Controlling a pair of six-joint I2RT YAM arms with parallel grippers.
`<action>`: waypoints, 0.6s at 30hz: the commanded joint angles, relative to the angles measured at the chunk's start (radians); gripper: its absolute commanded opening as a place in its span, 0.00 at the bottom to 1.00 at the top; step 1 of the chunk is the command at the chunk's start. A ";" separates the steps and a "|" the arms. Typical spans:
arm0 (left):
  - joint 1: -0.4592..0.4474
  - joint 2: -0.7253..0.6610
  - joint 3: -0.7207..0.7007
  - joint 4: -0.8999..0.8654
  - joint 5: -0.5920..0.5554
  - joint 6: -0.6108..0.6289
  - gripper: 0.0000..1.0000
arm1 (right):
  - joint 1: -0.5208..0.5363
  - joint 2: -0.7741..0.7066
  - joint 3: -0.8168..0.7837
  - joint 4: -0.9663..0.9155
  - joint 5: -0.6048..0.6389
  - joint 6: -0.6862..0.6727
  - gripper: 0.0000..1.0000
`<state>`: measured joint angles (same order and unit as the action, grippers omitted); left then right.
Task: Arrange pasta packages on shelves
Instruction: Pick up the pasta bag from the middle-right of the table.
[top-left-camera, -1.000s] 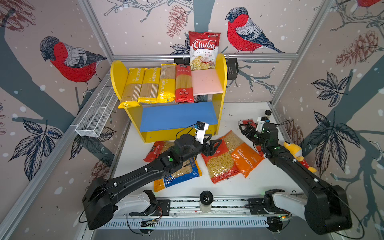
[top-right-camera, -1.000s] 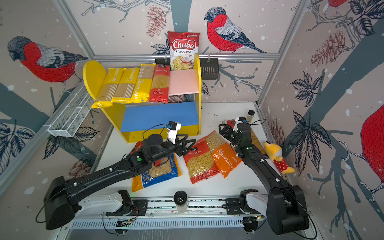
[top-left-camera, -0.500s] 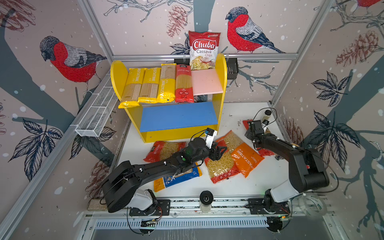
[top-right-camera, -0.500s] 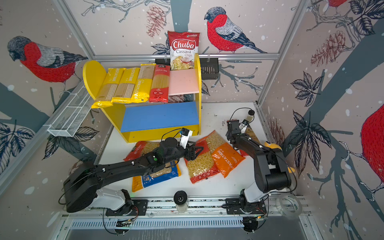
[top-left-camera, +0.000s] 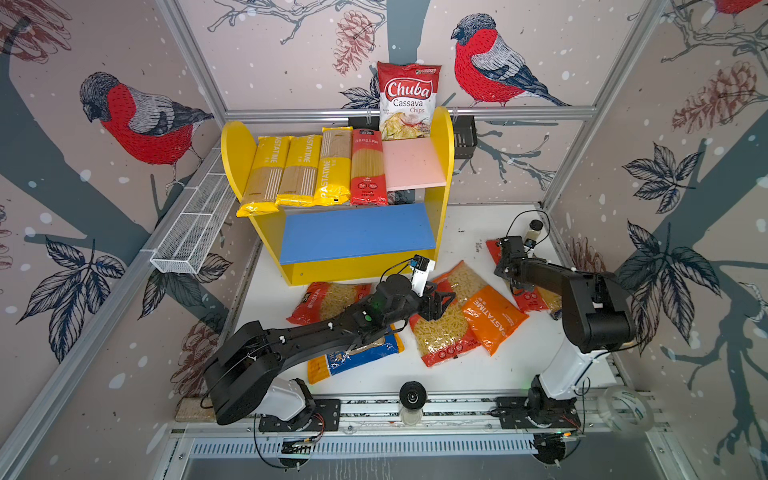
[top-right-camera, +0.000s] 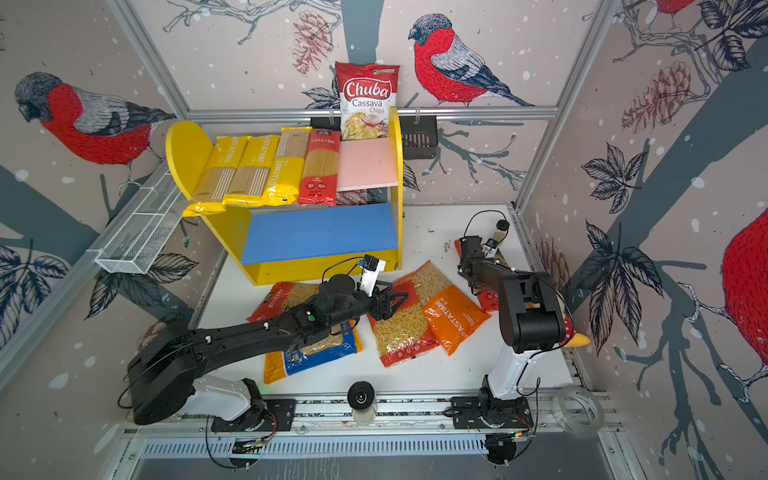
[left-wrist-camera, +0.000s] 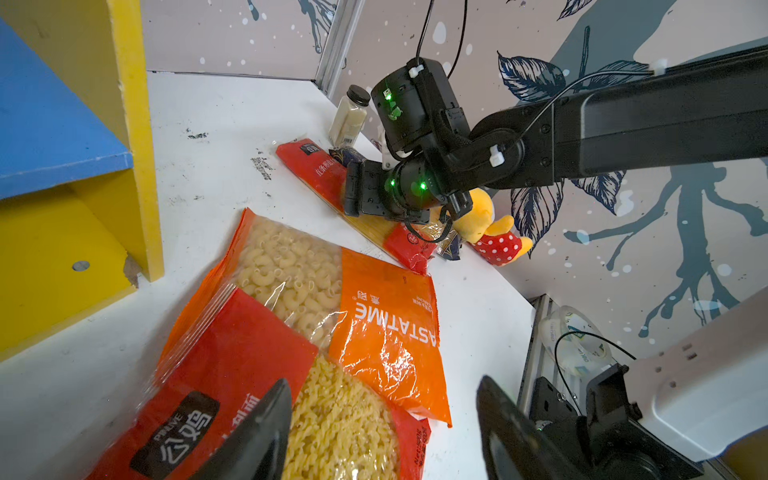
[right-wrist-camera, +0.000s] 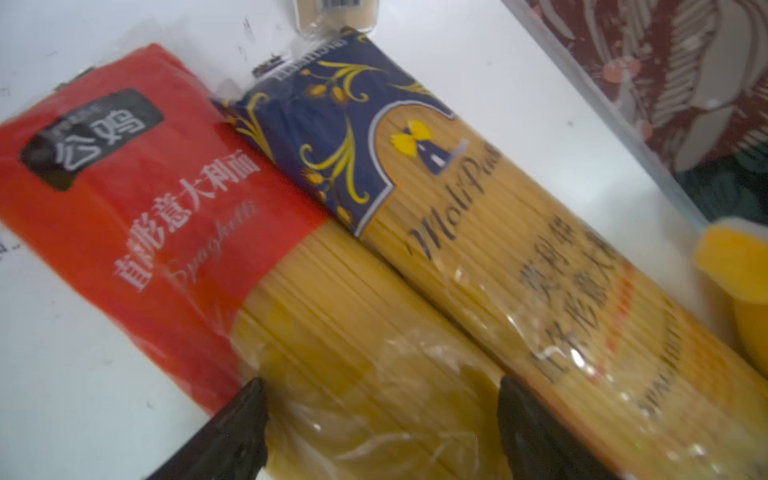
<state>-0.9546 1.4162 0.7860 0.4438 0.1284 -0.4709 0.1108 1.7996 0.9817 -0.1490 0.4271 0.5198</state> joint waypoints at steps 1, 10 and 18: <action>0.000 0.003 0.011 0.043 0.002 0.012 0.70 | -0.016 0.026 -0.013 -0.024 -0.232 0.005 0.78; 0.001 0.013 0.008 0.037 0.002 0.012 0.70 | 0.033 -0.039 -0.034 -0.031 -0.277 -0.002 0.93; 0.000 0.030 0.004 0.063 0.022 -0.010 0.69 | 0.066 0.043 0.015 -0.106 -0.153 -0.045 0.90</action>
<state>-0.9546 1.4448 0.7914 0.4446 0.1322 -0.4721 0.1684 1.8046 0.9859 -0.1524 0.2859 0.4839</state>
